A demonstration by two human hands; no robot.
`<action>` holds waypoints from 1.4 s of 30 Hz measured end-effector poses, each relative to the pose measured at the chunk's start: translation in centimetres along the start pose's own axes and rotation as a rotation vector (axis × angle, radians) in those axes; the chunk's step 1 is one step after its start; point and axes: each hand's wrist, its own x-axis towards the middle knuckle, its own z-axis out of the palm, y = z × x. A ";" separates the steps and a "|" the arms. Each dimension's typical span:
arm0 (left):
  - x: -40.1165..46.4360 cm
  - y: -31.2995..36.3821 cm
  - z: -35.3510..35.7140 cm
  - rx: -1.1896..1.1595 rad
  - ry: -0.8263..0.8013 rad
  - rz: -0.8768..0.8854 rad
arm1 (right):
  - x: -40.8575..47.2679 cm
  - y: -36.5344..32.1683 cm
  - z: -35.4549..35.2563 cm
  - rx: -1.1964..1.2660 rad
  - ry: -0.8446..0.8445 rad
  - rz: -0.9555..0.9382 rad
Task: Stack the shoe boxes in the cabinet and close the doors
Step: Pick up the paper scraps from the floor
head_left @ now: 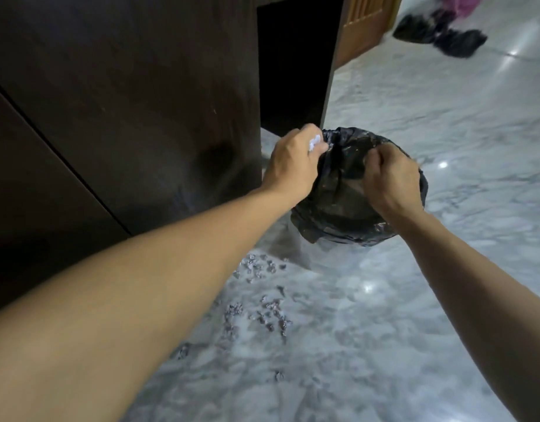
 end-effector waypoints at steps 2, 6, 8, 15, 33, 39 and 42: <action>0.6 0.5 1.9 0.004 -0.102 -0.073 | 0.4 1.2 0.0 -0.035 -0.031 0.045; 0.3 -0.3 4.6 0.063 -0.386 -0.257 | -0.2 3.2 0.8 0.046 -0.045 0.059; -0.1 -0.9 5.3 0.131 -0.450 -0.255 | -0.5 4.0 1.2 0.071 -0.011 0.048; -0.4 -1.6 4.9 0.139 -0.370 -0.133 | -0.7 4.3 1.7 0.094 0.022 0.036; -24.2 -15.9 -6.3 0.464 -0.264 -0.310 | -16.4 0.0 8.6 0.355 -0.399 -0.382; -30.8 -19.0 -6.1 0.552 -0.331 -0.534 | -19.4 5.2 11.7 -0.001 -0.749 -0.362; -32.6 -19.5 -5.4 0.540 -0.385 -0.584 | -20.6 7.0 12.5 -0.175 -0.889 -0.333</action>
